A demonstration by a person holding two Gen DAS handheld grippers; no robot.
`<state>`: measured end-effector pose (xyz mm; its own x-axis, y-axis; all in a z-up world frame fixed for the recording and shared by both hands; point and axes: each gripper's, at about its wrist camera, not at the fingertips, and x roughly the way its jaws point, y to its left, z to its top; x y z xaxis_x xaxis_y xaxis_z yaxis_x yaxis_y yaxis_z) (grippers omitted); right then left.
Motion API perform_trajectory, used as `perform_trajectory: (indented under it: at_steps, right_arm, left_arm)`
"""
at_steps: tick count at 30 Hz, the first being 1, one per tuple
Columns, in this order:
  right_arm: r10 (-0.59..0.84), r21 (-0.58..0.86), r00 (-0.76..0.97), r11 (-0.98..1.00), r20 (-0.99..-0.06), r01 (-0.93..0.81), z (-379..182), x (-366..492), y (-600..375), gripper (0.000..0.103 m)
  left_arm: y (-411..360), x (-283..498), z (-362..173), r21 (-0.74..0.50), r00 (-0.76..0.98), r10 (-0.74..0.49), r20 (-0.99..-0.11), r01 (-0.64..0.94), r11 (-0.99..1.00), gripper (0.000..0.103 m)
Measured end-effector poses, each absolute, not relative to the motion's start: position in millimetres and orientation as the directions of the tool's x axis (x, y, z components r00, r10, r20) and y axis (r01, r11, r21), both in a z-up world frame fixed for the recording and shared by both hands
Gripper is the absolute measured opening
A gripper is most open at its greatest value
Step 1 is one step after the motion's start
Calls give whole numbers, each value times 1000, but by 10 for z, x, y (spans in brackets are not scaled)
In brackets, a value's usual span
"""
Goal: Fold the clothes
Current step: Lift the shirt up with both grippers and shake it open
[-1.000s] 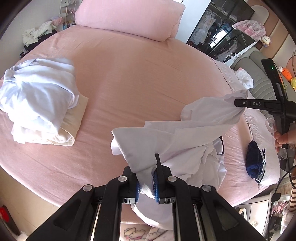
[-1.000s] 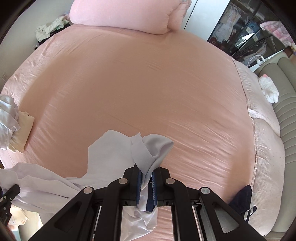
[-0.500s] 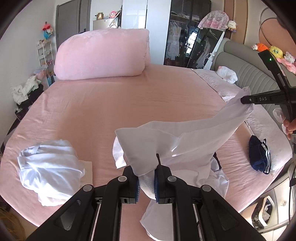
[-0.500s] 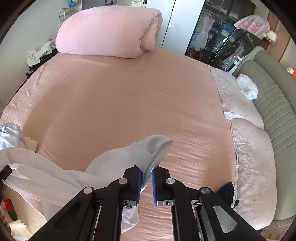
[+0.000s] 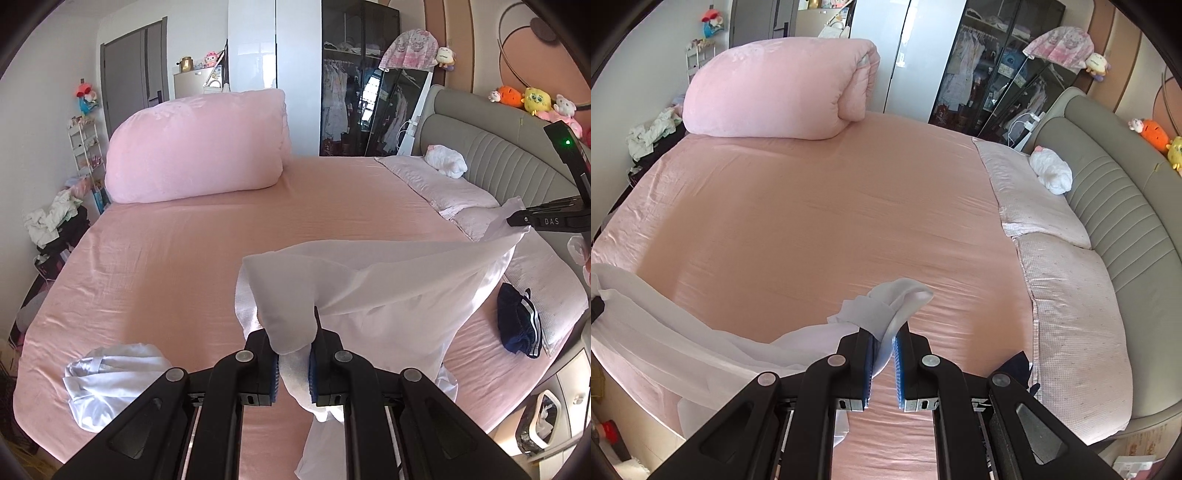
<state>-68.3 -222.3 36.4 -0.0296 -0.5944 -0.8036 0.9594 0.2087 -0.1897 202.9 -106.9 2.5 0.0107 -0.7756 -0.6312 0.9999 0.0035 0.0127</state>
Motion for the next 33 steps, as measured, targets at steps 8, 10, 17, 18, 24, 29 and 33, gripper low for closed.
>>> perform_trajectory:
  at_steps: [8, 10, 17, 18, 24, 29, 33]
  right_arm:
    - [-639, -172, -40, 145, -768, 974, 723, -788, -2180, 7]
    - [-654, -166, -40, 132, -755, 977, 844, -807, -2182, 7]
    - [-697, -157, -44, 99, -715, 983, 1285, -842, -2187, 7]
    - [-703, -153, -40, 98, -710, 983, 1345, -847, -2183, 7]
    - [-738, -215, -123, 31, -664, 976, 1556, -920, -2150, 7]
    - [-666, -178, -75, 88, -742, 980, 1257, -984, -2239, 7]
    - [-596, -154, -47, 130, -802, 980, 925, -976, -2281, 7]
  left_arm:
    - [-1200, 1951, 438, 128, 74, -820, -567, 992, 0, 10]
    - [-1227, 1953, 572, 144, 82, -832, -549, 990, 2, 10]
    - [-1256, 1958, 1075, 184, 99, -873, -478, 983, 10, 10]
    - [-1258, 1963, 1138, 185, 99, -877, -470, 983, 12, 10]
    - [-1342, 2037, 1103, 170, 109, -852, -513, 985, 24, 10]
    - [-1520, 2012, 627, 127, 75, -756, -651, 992, -11, 10]
    - [-1594, 1969, 375, 113, 67, -680, -730, 993, -23, 37]
